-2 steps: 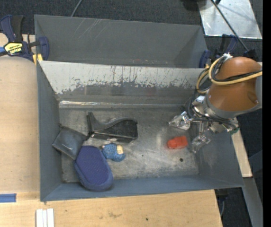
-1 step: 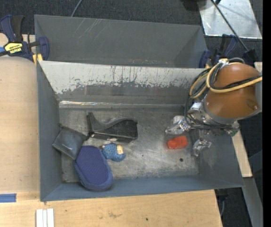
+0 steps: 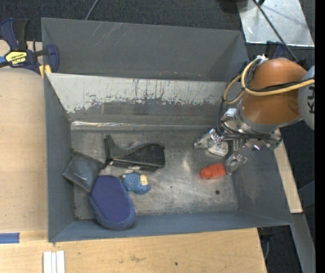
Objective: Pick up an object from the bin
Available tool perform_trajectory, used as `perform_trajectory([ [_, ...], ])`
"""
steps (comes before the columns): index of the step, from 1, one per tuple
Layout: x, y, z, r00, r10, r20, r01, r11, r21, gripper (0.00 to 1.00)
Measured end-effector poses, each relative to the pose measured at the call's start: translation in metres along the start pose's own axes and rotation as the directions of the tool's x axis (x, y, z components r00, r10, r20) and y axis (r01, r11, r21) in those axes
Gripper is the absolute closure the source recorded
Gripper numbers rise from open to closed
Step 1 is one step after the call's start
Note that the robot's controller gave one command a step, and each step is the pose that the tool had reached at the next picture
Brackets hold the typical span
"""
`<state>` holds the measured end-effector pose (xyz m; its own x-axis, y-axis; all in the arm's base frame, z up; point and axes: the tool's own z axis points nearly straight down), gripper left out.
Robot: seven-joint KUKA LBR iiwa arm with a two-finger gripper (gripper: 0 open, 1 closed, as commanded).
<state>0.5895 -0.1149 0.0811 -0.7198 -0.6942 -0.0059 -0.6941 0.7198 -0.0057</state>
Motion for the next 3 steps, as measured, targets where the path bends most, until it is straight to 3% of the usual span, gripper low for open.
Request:
perform_trajectory([
  [1,0.019,0.019,0.007,0.964,-0.267,0.003,0.267,0.964,0.005,0.00],
  [2,0.018,0.019,0.005,0.964,-0.266,0.006,0.266,0.964,0.006,1.00],
  [3,0.018,0.022,-0.140,0.911,-0.413,0.000,0.413,0.911,0.003,1.00],
])
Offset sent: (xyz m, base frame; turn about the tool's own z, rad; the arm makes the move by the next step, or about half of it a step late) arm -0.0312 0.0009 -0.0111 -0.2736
